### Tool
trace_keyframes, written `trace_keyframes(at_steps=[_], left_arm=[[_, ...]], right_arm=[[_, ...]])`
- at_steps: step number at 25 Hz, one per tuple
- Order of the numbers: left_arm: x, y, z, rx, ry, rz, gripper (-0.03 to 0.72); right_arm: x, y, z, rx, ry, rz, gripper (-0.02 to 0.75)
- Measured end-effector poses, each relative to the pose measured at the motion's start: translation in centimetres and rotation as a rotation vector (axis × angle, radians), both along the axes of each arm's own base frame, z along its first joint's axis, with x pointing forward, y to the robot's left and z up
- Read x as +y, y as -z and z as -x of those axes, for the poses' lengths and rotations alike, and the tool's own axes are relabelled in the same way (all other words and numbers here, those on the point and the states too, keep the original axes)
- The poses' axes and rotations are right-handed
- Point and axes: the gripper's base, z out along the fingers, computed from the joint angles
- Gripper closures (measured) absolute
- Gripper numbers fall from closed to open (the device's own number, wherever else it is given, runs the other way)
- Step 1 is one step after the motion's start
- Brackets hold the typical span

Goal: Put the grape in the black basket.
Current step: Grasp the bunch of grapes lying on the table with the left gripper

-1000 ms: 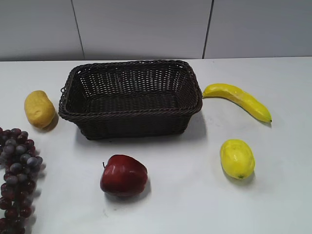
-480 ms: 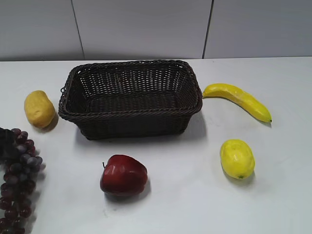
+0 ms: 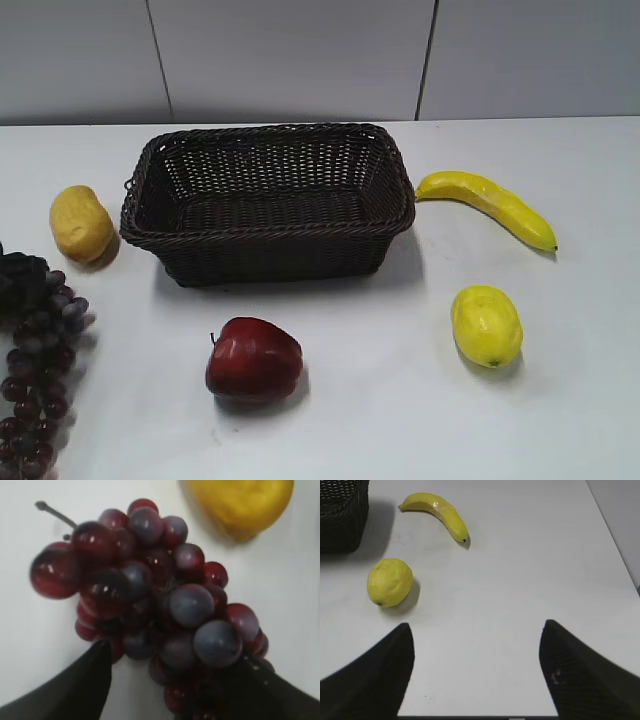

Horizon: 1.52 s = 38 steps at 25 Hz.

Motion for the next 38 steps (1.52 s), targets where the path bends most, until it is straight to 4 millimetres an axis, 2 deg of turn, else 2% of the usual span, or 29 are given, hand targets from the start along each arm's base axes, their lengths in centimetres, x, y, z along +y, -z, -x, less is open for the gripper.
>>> trace_keyframes(at_steps=[8, 12, 15, 19, 21, 25, 29, 31, 38], left_arm=[[-0.2, 1.1, -2.6, 0.043, 0.006, 0.006, 0.05], [-0.4, 1.4, -3.5, 0.071, 0.014, 0.015, 0.083], [-0.5, 1.3, -3.8, 0.084, 0.016, 0.023, 0.188], [-0.6, 1.5, -3.7, 0.111, 0.016, 0.035, 0.439], [-0.6, 1.5, -3.6, 0.131, 0.021, 0.04, 0.478], [-0.8, 1.0, -3.2, 0.163, 0.034, 0.055, 0.502], [-1.0, -0.4, -2.2, 0.19, 0.056, 0.077, 0.553], [-1.1, -2.0, -1.6, 0.164, 0.067, 0.086, 0.57], [-1.2, -10.5, 0.7, -0.128, 0.078, 0.124, 0.589]], right_arm=[[0.0, 0.0, 0.0, 0.0, 0.0, 0.0, 0.145], [0.0, 0.0, 0.0, 0.0, 0.0, 0.0, 0.145], [0.0, 0.0, 0.0, 0.0, 0.0, 0.0, 0.145], [0.0, 0.0, 0.0, 0.0, 0.0, 0.0, 0.145], [0.0, 0.0, 0.0, 0.0, 0.0, 0.0, 0.145], [0.0, 0.0, 0.0, 0.001, 0.0, 0.0, 0.145], [0.0, 0.0, 0.0, 0.0, 0.0, 0.0, 0.145], [0.0, 0.0, 0.0, 0.0, 0.0, 0.0, 0.145], [0.0, 0.0, 0.0, 0.0, 0.0, 0.0, 0.145]])
